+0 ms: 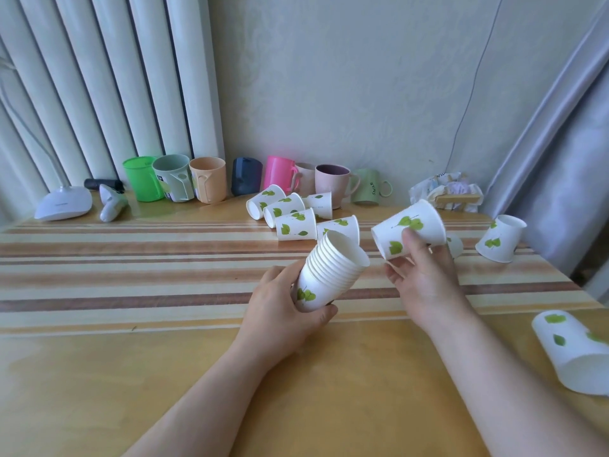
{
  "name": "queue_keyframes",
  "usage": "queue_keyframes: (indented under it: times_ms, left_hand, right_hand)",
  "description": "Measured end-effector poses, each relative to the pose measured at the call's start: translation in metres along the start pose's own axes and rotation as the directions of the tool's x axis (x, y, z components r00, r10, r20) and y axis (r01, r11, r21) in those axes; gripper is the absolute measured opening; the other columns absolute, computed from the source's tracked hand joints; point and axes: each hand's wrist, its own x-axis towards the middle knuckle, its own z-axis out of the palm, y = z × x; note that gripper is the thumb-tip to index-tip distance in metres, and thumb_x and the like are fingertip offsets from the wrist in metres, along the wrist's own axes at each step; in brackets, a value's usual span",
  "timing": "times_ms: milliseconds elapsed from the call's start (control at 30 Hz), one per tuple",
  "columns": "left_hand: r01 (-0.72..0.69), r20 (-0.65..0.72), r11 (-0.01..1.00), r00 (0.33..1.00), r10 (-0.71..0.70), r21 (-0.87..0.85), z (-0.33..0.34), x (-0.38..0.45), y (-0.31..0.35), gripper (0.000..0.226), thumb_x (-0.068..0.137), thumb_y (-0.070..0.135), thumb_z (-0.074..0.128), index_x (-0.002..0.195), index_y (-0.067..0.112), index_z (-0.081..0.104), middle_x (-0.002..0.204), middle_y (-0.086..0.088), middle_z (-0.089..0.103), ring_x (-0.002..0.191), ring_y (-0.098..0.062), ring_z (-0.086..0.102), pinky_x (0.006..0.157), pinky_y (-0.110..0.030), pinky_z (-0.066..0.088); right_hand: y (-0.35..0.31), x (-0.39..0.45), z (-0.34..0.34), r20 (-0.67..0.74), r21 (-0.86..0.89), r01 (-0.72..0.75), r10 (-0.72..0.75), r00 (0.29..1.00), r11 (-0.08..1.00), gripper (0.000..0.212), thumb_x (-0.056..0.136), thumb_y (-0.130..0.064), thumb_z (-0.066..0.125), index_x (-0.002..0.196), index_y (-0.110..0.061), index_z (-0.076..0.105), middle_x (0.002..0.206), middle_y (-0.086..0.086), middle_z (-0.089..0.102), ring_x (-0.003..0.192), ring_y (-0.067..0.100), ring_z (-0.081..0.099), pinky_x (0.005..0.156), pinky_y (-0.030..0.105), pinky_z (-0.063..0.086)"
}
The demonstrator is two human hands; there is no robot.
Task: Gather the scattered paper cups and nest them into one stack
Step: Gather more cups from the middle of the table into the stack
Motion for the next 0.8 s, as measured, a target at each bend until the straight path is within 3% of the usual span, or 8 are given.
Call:
queue_keyframes:
  times_ms: [133,200,267,400,533,667,733,800]
  left_hand:
    - [-0.005,0.005,1.0,1.0,0.005,0.001,0.0,0.0,0.001,0.066,0.074,0.046,0.091,0.133,0.05,0.062,0.109,0.014,0.059,0.109,0.008,0.05,0.081,-0.007,0.035]
    - [-0.011,0.007,1.0,1.0,0.011,-0.004,0.0,0.0,0.001,0.068,0.074,0.046,0.092,0.135,0.051,0.062,0.108,0.014,0.059,0.107,0.008,0.05,0.081,-0.008,0.036]
    - [-0.016,0.008,1.0,1.0,0.016,-0.006,0.0,0.0,0.001,0.069,0.074,0.046,0.092,0.136,0.053,0.062,0.108,0.014,0.059,0.106,0.01,0.051,0.081,-0.009,0.037]
    - [-0.012,0.012,1.0,1.0,0.012,-0.015,-0.001,0.0,0.002,0.067,0.075,0.047,0.091,0.134,0.057,0.059,0.11,0.014,0.059,0.105,0.012,0.05,0.079,-0.009,0.036]
    - [0.004,0.007,0.999,1.0,-0.004,-0.036,-0.001,0.001,0.002,0.064,0.075,0.048,0.091,0.13,0.057,0.06,0.108,0.013,0.06,0.106,0.005,0.054,0.08,-0.013,0.039]
    - [0.022,0.004,0.998,1.0,-0.022,-0.057,0.0,0.001,0.0,0.057,0.075,0.048,0.091,0.125,0.052,0.064,0.106,0.012,0.061,0.104,0.003,0.055,0.081,-0.02,0.043]
    - [0.027,0.007,0.997,1.0,-0.027,-0.07,0.0,0.001,0.0,0.057,0.075,0.047,0.091,0.125,0.052,0.065,0.106,0.014,0.061,0.105,0.003,0.055,0.082,-0.021,0.044]
    - [0.029,0.007,0.997,1.0,-0.029,-0.073,0.0,0.002,-0.001,0.057,0.075,0.047,0.091,0.126,0.053,0.064,0.107,0.014,0.06,0.105,0.003,0.055,0.082,-0.021,0.044]
  right_hand:
    - [-0.005,-0.012,0.008,0.144,0.084,-0.038,0.025,0.989,0.996,0.044,0.086,-0.031,0.074,0.128,-0.024,0.062,0.107,0.0,0.077,0.097,0.022,0.072,0.088,0.042,0.055]
    - [-0.006,-0.02,0.015,0.192,0.046,0.002,-0.011,0.981,0.999,0.045,0.088,-0.026,0.072,0.131,-0.019,0.061,0.115,0.004,0.077,0.101,0.022,0.074,0.092,0.045,0.058]
    - [-0.003,-0.027,0.021,0.223,-0.015,0.051,-0.046,0.974,0.999,0.06,0.087,-0.021,0.073,0.144,-0.014,0.053,0.123,0.007,0.076,0.109,0.024,0.075,0.091,0.044,0.062]
    - [0.007,-0.032,0.024,0.288,-0.141,0.128,-0.083,0.954,0.982,0.064,0.083,-0.011,0.08,0.141,-0.02,0.053,0.118,-0.002,0.079,0.113,0.018,0.074,0.09,0.039,0.063]
    - [0.01,-0.035,0.024,0.288,-0.182,0.096,-0.041,0.957,0.979,0.08,0.068,-0.031,0.087,0.142,-0.033,0.054,0.119,-0.008,0.08,0.108,0.011,0.073,0.086,0.032,0.063]
    - [-0.001,-0.029,0.008,0.335,-0.253,0.108,-0.018,0.942,0.961,0.089,0.072,-0.011,0.066,0.154,-0.039,0.046,0.138,0.001,0.072,0.108,0.016,0.07,0.088,0.032,0.057]
    - [-0.012,-0.019,-0.001,0.26,-0.323,0.16,-0.075,0.963,0.933,0.086,0.068,-0.004,0.053,0.147,-0.04,0.055,0.137,0.005,0.068,0.105,0.017,0.064,0.084,0.035,0.051]
    - [-0.024,0.004,-0.017,0.042,-0.488,0.201,-0.207,0.977,0.849,0.081,0.065,-0.007,0.05,0.138,-0.04,0.062,0.126,-0.004,0.067,0.096,0.016,0.057,0.074,0.036,0.051]
